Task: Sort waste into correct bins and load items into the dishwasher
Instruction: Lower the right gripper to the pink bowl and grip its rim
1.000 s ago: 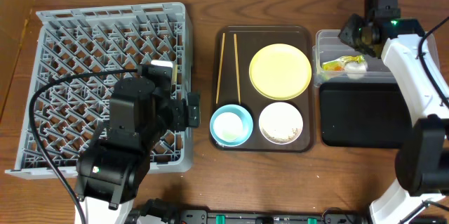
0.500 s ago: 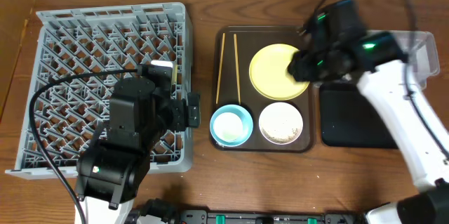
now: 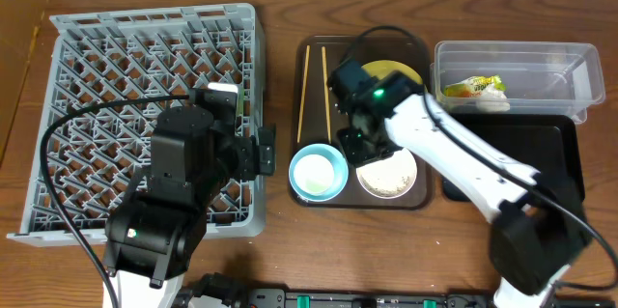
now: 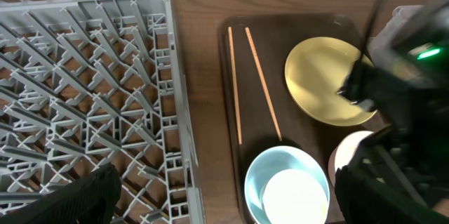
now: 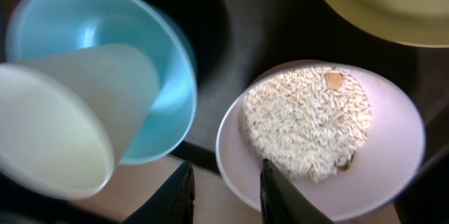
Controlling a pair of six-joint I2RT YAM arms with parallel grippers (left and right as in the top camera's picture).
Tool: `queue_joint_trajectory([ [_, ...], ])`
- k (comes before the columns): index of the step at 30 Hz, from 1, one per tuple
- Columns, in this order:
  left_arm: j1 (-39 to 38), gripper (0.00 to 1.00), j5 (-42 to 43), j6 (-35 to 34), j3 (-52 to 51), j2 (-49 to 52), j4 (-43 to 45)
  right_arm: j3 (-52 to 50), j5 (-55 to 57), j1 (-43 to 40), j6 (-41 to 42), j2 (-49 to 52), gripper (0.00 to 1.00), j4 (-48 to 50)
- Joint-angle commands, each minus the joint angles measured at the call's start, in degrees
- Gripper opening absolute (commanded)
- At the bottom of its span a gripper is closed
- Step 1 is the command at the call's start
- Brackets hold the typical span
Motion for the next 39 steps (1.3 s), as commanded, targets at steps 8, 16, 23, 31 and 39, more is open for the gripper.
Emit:
queue_joint_trajectory([
  [8, 0.2, 0.98, 0.5, 0.3, 1.2, -0.1, 0.0, -0.3, 0.7, -0.2, 1.6, 10.7, 0.25, 1.1],
  [16, 0.2, 0.98, 0.5, 0.3, 1.2, -0.1, 0.0, -0.3, 0.3, -1.1, 0.8, 10.3, 0.22, 1.3],
  [23, 0.2, 0.98, 0.5, 0.3, 1.2, -0.1, 0.0, -0.3, 0.4, -3.9, -3.3, 7.3, 0.16, 0.7],
  [31, 0.2, 0.98, 0.5, 0.3, 1.2, -0.1, 0.0, -1.2, 1.2, -8.9, -4.6, 4.8, 0.25, -0.8],
  [39, 0.2, 0.98, 0.5, 0.3, 1.2, -0.1, 0.0, -5.1, 5.7, -11.4, -3.2, 5.0, 0.22, 1.4],
])
